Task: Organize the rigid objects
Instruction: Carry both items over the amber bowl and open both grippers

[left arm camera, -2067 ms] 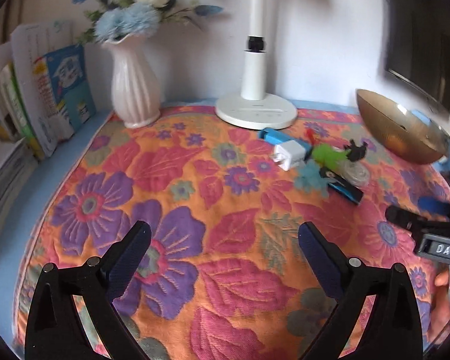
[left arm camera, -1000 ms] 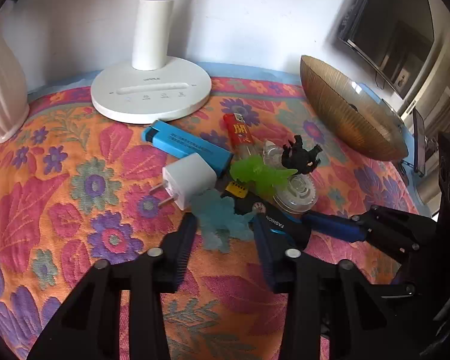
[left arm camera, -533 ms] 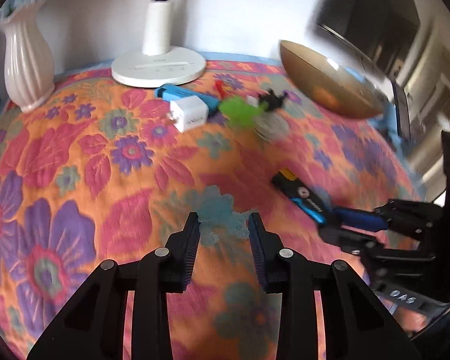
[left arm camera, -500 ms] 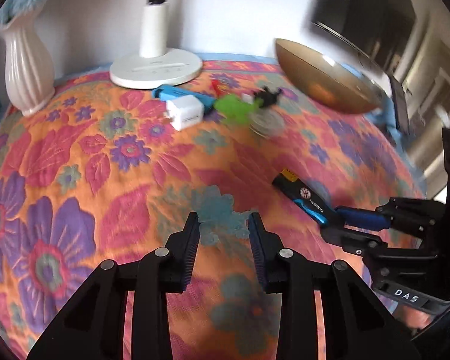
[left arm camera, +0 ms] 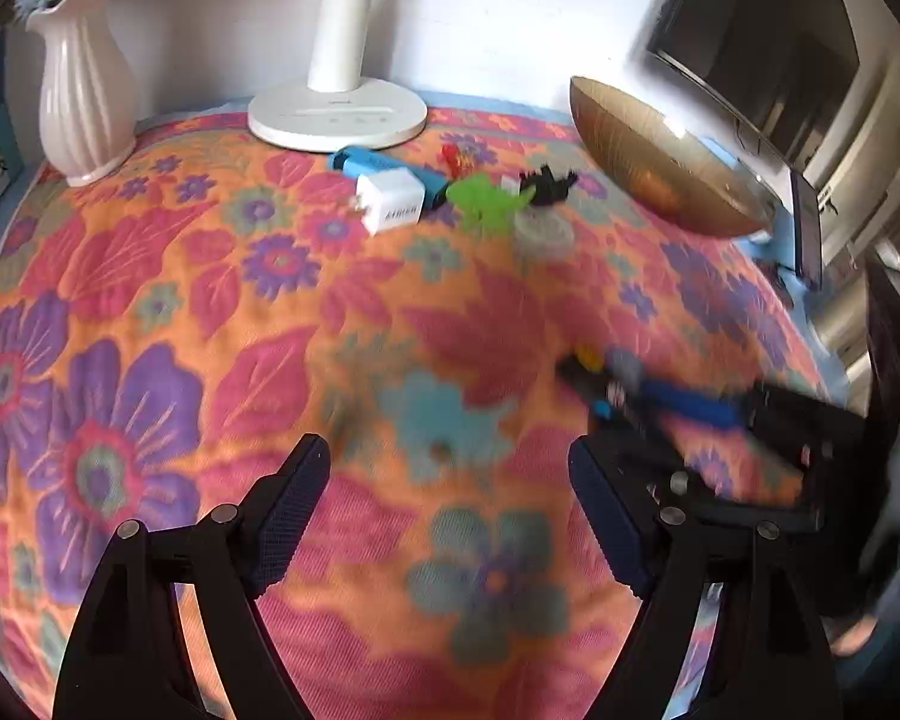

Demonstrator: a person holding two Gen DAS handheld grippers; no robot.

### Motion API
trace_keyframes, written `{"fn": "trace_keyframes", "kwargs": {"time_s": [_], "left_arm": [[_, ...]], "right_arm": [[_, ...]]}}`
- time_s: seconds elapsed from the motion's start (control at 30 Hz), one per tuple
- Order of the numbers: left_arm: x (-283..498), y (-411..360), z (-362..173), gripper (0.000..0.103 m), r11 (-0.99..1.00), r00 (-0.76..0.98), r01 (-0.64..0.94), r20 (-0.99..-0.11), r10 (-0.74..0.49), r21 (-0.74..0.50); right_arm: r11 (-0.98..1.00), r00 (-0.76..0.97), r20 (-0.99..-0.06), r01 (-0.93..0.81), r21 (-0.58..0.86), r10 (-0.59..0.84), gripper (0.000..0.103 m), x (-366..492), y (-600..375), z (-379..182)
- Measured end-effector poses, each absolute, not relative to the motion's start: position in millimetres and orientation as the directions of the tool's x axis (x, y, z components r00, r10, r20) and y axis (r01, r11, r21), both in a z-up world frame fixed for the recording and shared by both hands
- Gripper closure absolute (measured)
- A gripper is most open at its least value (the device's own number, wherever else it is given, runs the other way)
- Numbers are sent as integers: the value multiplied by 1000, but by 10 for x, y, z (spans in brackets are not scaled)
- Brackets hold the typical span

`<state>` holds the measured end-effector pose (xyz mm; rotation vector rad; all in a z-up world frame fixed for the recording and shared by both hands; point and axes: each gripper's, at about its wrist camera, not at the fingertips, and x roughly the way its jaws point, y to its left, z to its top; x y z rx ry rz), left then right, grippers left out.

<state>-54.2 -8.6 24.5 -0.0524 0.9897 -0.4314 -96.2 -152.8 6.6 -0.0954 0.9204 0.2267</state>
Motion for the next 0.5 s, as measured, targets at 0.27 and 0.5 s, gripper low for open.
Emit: {"fn": "trace_keyframes", "kwargs": {"time_s": [0.27,0.5], "left_arm": [[-597,-423,195,57,921,513,380,-807,-293,-93],[-603,-565,617,57,901,544,403,-749,-378,-162]], "right_arm": [[967,583,-792,-252,35,180,81,-1119,-1535,116],[975,622,-751,-166,150,221,81,-1192,-2065,345]]}}
